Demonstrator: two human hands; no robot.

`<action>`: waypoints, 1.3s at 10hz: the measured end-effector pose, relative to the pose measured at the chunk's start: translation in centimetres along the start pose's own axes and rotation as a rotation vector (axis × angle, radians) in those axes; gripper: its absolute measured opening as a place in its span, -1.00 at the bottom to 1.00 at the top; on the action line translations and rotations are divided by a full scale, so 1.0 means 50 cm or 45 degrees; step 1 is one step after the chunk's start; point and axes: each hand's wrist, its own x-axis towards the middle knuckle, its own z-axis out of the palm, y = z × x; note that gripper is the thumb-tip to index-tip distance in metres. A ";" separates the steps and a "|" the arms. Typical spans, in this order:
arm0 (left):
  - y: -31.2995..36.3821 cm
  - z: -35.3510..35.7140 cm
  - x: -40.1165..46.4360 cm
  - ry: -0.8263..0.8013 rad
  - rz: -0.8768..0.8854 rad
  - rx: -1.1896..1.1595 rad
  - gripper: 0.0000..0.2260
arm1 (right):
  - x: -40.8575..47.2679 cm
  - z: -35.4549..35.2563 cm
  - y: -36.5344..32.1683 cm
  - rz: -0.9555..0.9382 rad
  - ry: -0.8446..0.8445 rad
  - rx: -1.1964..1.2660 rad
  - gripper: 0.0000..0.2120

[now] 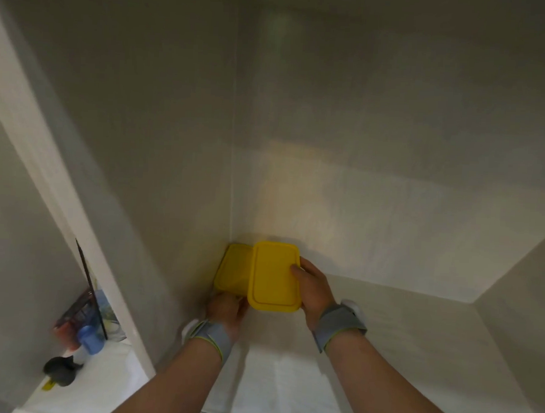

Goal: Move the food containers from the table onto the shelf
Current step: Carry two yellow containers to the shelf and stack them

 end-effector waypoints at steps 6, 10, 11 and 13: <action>-0.042 -0.055 -0.064 0.116 -0.033 0.089 -0.87 | 0.122 0.127 0.043 0.044 -0.002 -0.061 -0.58; -0.029 -0.078 -0.099 0.177 -0.021 0.173 -0.91 | 0.138 0.154 0.061 0.094 -0.037 -0.209 -0.57; -0.028 -0.080 -0.107 0.163 -0.026 0.187 -0.91 | 0.142 0.154 0.062 0.106 -0.038 -0.204 -0.55; -0.024 -0.080 -0.126 0.135 -0.034 0.255 -0.86 | 0.148 0.156 0.051 0.072 -0.013 -0.230 -0.59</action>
